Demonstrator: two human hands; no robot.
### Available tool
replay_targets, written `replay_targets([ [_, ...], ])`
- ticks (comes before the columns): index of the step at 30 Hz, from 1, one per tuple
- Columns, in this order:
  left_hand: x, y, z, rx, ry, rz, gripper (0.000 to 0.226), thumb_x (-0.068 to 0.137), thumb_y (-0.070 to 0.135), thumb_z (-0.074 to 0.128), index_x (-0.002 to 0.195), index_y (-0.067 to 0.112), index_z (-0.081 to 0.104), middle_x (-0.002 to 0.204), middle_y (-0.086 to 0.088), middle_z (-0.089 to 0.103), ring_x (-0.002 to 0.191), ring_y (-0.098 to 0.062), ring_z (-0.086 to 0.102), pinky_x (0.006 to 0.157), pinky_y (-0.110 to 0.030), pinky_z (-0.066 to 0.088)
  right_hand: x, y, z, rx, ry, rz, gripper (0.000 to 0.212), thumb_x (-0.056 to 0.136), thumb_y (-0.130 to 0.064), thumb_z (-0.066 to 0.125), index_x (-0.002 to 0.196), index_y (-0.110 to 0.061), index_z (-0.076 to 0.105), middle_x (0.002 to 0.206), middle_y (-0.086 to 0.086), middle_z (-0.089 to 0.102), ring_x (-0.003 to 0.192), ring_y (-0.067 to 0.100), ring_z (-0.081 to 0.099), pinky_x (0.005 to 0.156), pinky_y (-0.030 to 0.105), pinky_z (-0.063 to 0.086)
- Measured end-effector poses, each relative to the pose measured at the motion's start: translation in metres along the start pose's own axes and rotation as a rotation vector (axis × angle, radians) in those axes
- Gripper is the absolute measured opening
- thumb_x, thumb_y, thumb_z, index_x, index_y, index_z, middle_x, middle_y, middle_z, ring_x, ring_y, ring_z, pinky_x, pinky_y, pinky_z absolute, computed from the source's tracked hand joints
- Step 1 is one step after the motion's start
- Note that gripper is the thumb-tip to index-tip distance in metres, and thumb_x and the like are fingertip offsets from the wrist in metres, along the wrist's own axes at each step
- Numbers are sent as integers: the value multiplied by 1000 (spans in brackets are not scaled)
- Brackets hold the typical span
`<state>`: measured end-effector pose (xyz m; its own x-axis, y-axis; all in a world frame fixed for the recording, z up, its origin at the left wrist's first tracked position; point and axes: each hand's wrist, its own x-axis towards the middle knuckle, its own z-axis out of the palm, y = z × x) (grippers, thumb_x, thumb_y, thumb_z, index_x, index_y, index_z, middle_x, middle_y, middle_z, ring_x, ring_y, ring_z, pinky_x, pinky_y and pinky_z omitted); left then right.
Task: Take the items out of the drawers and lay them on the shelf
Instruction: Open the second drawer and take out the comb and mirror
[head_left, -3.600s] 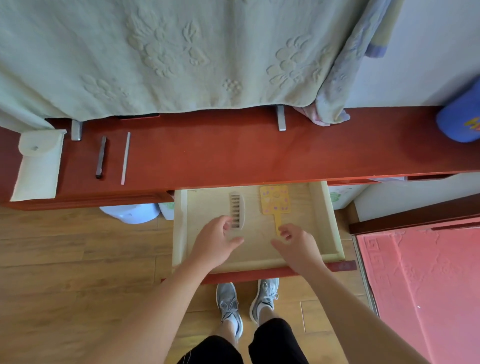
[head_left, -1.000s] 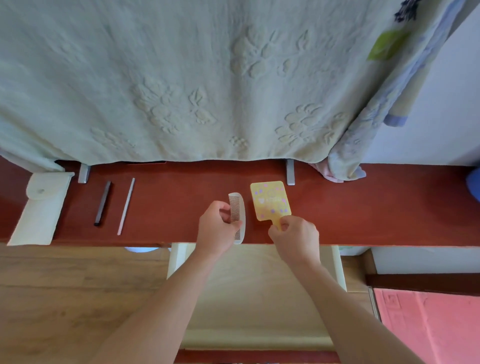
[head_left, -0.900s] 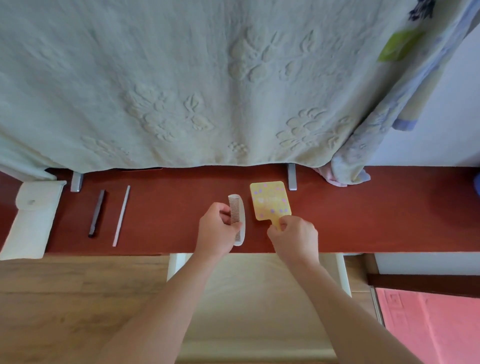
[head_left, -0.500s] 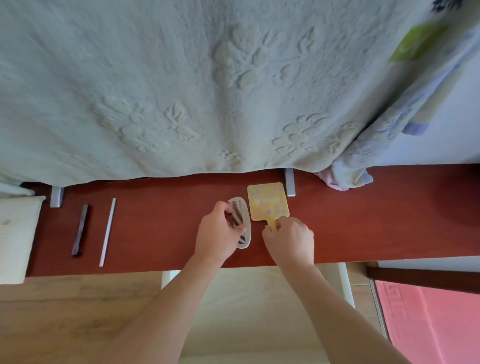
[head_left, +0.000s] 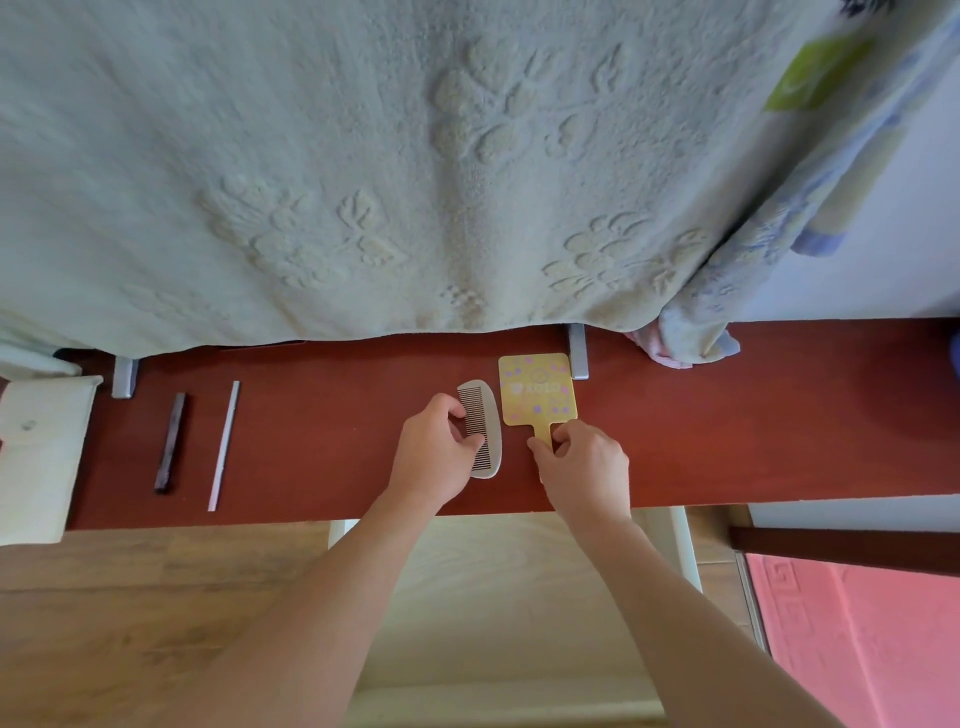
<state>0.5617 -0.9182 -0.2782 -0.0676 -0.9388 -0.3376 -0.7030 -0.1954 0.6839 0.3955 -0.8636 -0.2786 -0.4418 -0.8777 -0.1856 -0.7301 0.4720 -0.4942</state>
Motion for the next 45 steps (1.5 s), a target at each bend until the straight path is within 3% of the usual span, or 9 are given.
replay_targets([
  [4, -13, -5, -5, -46, 1, 30, 33, 80, 24, 80, 107, 22, 60, 81, 4, 61, 71, -7, 60, 58, -15, 41, -11, 7, -5, 53, 29, -64, 26, 86, -36, 71, 97, -12, 67, 84, -2, 61, 72, 14, 57, 63, 25, 44],
  [9, -45, -15, -9, -73, 34, 90, 34, 78, 27, 81, 105, 24, 62, 85, 6, 61, 69, -9, 58, 61, -22, 48, -34, 17, -12, 78, -67, -136, 37, 86, -38, 70, 114, -15, 63, 106, -3, 61, 89, 12, 59, 78, 25, 49],
  [14, -93, -30, -5, -92, 26, 104, 36, 77, 26, 80, 110, 23, 65, 86, 7, 61, 64, -10, 55, 66, -28, 49, -73, 31, -20, 69, -151, -153, 40, 87, -37, 68, 121, -17, 61, 113, -4, 59, 99, 14, 59, 84, 27, 47],
  [21, -170, -57, 7, -45, -69, 59, 31, 82, 31, 77, 111, 28, 65, 92, 10, 60, 75, -8, 56, 72, -24, 48, -137, 66, -17, 7, -271, -197, 42, 87, -40, 67, 123, -20, 59, 116, -3, 59, 97, 16, 60, 84, 31, 47],
  [28, -229, -86, 25, 79, -259, 54, 19, 78, 38, 79, 91, 27, 72, 87, 15, 64, 80, -2, 58, 70, -22, 47, -194, 102, -14, -25, -328, -243, 44, 86, -40, 67, 126, -25, 55, 114, -8, 60, 98, 14, 59, 85, 35, 51],
  [31, -247, -99, 30, 133, -305, 37, 18, 75, 32, 82, 90, 29, 73, 88, 15, 63, 82, -3, 58, 75, -22, 49, -214, 115, -11, -31, -369, -254, 42, 86, -38, 68, 124, -24, 58, 111, -8, 60, 99, 12, 58, 84, 31, 50],
  [37, -255, -106, 36, 237, -212, 59, 21, 78, 17, 78, 93, 29, 71, 95, 16, 59, 92, -5, 56, 86, -27, 49, -230, 131, -6, -50, -396, -297, 27, 84, -29, 70, 110, -22, 68, 109, -9, 60, 105, 12, 54, 86, 25, 45],
  [45, -245, -107, 37, 258, -184, 17, 20, 80, 21, 81, 99, 27, 75, 95, 15, 62, 94, -9, 60, 85, -28, 50, -218, 131, -5, -68, -385, -295, 23, 87, -26, 69, 110, -23, 70, 110, -10, 61, 108, 11, 51, 88, 26, 45],
])
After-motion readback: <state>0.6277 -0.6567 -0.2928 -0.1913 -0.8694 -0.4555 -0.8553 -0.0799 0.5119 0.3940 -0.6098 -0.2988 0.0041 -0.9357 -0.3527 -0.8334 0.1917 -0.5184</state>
